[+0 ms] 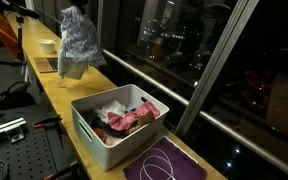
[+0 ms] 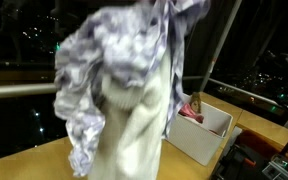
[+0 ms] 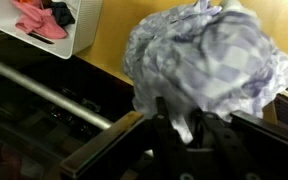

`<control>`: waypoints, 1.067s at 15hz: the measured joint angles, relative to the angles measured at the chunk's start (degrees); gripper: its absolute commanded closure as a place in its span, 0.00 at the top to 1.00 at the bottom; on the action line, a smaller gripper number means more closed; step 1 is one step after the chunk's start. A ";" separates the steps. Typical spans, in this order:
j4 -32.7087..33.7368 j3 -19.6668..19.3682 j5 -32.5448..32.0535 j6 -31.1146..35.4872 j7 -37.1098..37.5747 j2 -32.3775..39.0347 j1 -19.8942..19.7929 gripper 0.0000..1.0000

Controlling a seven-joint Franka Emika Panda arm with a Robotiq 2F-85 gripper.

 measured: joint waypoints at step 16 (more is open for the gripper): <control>-26.83 -11.82 2.31 23.41 -9.35 -4.91 -22.23 1.00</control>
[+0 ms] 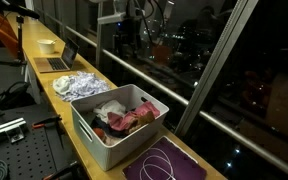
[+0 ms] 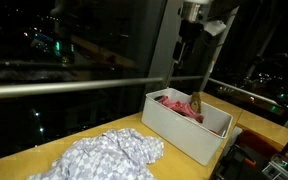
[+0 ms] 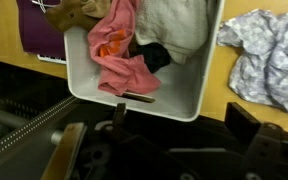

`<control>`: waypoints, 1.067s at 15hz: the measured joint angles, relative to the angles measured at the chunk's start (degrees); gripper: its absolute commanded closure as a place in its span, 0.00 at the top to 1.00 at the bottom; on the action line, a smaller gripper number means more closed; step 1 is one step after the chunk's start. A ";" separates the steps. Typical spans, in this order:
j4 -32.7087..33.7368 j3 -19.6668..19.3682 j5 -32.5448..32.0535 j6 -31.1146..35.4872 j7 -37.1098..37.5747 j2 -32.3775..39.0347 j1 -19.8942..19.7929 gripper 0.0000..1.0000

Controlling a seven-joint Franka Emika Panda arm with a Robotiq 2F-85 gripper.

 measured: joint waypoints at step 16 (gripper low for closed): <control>-5.34 -9.43 4.87 21.11 -4.09 22.11 -5.96 1.00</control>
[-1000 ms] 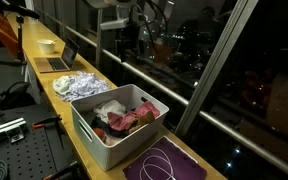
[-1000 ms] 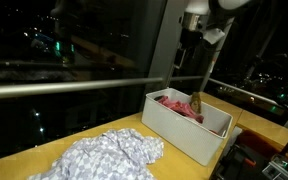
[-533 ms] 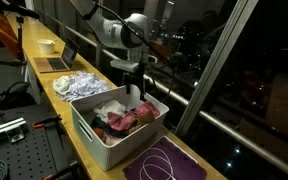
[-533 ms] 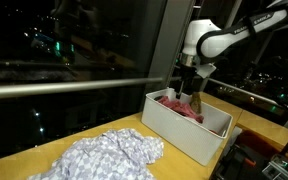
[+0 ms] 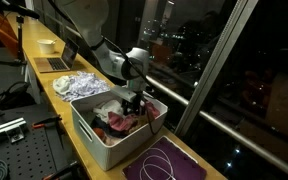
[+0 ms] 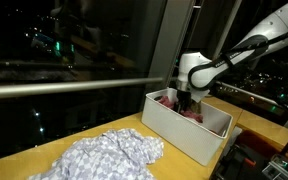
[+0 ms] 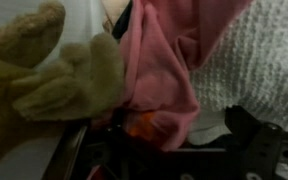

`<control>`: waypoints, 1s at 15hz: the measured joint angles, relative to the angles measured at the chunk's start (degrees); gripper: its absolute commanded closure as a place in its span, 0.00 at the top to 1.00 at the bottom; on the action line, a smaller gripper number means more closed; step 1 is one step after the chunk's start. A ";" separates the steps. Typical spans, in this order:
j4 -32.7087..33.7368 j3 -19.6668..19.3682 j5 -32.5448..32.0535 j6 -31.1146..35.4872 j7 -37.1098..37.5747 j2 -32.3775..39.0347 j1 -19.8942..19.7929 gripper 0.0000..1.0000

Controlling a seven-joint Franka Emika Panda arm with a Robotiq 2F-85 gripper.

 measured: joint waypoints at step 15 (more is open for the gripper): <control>1.46 -1.64 0.02 1.39 0.08 4.08 1.47 0.14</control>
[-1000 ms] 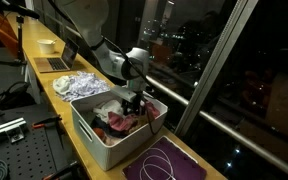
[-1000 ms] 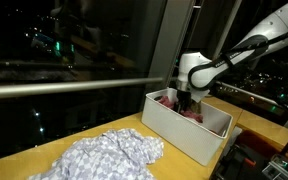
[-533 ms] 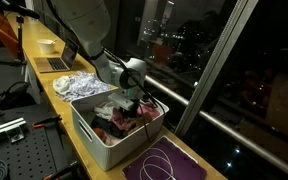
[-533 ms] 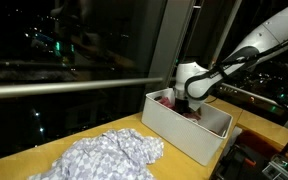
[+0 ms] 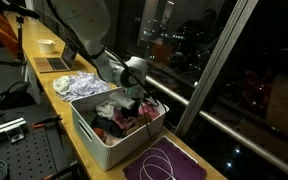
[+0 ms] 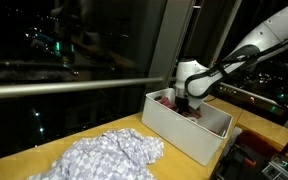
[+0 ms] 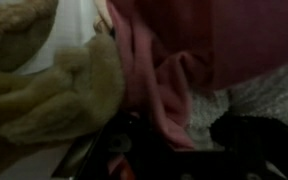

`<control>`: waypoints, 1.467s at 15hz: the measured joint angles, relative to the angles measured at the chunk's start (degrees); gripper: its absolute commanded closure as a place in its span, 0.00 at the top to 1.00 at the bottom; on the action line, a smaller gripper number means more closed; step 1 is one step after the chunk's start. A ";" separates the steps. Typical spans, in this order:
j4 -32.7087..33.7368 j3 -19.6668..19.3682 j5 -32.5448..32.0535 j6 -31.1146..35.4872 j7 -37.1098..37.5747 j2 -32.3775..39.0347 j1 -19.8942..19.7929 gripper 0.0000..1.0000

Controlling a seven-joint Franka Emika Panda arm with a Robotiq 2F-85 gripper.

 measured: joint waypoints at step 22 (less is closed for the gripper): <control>-20.90 6.85 0.89 -9.84 1.20 -43.19 4.66 0.11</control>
